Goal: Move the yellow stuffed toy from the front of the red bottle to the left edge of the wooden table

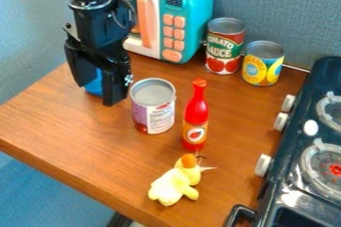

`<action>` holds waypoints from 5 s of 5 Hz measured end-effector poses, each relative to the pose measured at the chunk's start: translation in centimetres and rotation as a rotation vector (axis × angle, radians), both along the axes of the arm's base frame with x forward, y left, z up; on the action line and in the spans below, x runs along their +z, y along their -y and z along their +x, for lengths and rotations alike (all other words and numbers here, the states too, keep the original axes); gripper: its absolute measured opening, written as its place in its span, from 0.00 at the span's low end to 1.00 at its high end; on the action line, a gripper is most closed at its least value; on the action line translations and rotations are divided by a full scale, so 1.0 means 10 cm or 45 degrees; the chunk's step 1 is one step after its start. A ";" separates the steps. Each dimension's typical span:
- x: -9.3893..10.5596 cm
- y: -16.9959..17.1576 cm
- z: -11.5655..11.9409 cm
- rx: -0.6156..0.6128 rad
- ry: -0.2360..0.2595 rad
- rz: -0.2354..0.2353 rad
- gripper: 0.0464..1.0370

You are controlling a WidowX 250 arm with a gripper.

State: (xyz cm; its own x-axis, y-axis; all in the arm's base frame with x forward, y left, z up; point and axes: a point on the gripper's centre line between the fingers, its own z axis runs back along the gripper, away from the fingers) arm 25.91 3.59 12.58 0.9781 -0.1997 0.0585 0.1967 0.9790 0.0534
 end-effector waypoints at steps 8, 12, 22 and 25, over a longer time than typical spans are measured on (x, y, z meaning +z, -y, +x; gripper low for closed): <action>-0.77 1.22 -0.04 -0.118 -0.121 -0.006 0.96; -0.88 1.10 0.05 -0.028 -0.109 0.105 0.96; -0.50 -0.59 -0.11 0.286 -0.264 -0.138 0.31; -0.81 -1.19 -0.08 0.252 -0.394 -0.092 0.31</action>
